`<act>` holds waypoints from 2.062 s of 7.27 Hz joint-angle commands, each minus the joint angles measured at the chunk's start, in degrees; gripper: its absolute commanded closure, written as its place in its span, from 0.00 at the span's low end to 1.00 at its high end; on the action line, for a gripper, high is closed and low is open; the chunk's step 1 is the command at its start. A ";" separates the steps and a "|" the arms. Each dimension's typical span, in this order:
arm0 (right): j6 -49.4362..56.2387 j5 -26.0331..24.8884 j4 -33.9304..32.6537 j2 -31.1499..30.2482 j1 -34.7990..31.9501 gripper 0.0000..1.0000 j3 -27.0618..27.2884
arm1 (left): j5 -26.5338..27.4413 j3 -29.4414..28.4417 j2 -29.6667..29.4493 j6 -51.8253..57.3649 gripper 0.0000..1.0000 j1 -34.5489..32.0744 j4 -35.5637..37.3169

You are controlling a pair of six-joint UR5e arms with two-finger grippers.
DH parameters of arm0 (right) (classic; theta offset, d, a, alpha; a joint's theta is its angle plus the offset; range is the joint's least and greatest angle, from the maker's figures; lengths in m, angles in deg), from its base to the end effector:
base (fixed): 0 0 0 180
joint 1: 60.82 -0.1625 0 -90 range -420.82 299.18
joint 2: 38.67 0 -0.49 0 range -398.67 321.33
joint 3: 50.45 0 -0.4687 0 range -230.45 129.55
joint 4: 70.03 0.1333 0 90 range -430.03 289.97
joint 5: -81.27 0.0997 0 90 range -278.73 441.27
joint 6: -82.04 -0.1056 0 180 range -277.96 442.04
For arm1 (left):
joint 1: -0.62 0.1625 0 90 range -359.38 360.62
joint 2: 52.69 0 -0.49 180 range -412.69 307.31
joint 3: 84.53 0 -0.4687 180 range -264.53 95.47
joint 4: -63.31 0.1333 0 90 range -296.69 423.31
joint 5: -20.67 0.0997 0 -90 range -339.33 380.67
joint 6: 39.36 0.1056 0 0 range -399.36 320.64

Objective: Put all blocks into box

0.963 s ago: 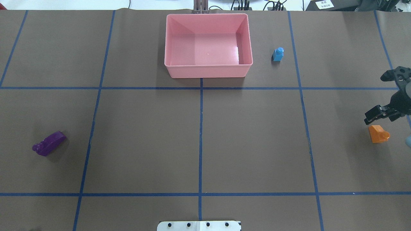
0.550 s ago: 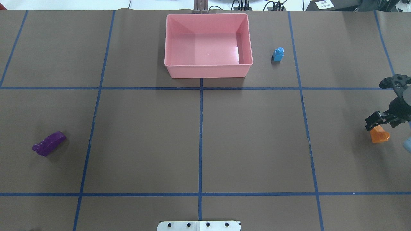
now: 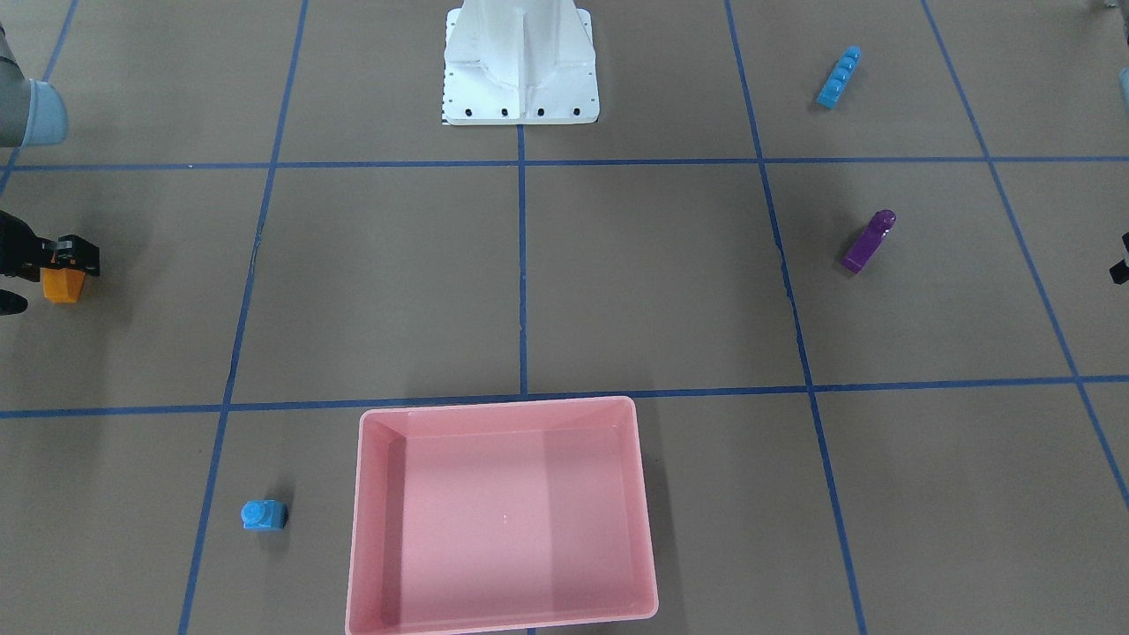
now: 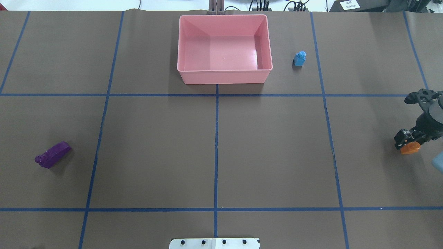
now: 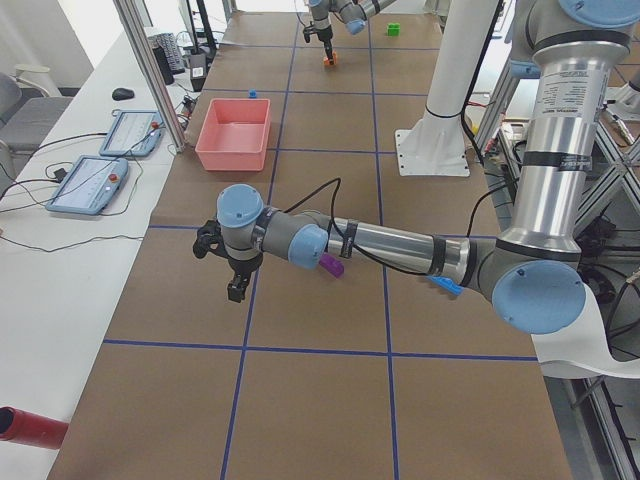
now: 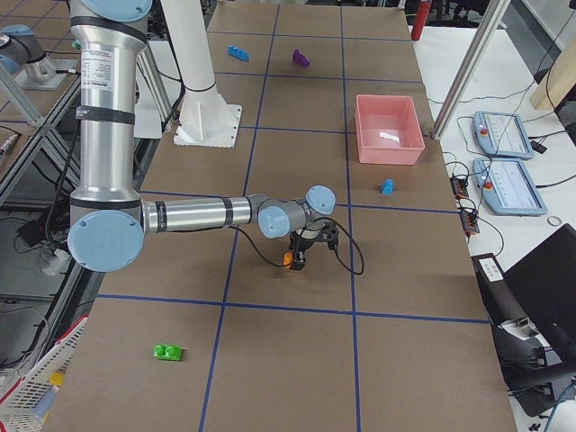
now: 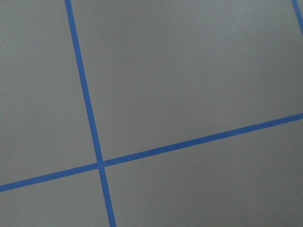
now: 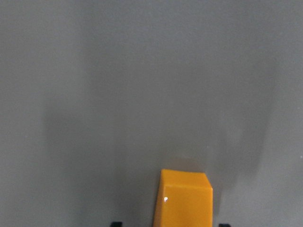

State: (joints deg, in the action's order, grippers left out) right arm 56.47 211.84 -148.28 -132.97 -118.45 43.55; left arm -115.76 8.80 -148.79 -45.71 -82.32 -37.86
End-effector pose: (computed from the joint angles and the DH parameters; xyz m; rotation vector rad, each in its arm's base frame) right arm -0.2375 -0.4954 0.7124 -0.1746 -0.7110 -0.1841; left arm 0.0215 -0.6355 0.6060 0.2437 0.8357 0.1572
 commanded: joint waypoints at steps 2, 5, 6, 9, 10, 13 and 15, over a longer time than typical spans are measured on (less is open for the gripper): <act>-0.01 -0.67 0.39 -1.41 -0.20 1.00 1.36 | 0.55 0.54 -1.80 -8.90 0.00 6.96 -1.56; -0.35 3.34 -4.41 -0.37 -8.62 1.00 10.47 | 6.41 8.14 2.63 -22.77 0.00 17.58 -4.56; -0.97 4.59 -7.93 3.04 -10.73 1.00 12.85 | 9.31 12.45 6.06 -28.58 0.00 22.16 -8.31; -7.17 7.41 -25.94 22.60 -12.51 1.00 12.36 | 17.84 15.21 12.24 -28.37 0.01 36.06 -15.55; -12.78 7.41 -27.72 27.63 -12.33 1.00 11.22 | 18.56 15.22 12.42 -28.20 0.01 38.10 -15.55; -29.66 8.21 -27.30 38.63 -7.87 1.00 6.03 | 19.62 14.35 12.60 -26.62 0.01 40.66 -15.20; -34.62 8.03 -27.04 42.17 -5.49 1.00 4.36 | 19.54 13.21 12.60 -24.42 0.01 40.67 -15.11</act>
State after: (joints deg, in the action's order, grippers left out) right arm 25.22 219.97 -175.46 -93.03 -125.52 48.86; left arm -96.22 22.83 -136.18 -71.28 -41.73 -53.02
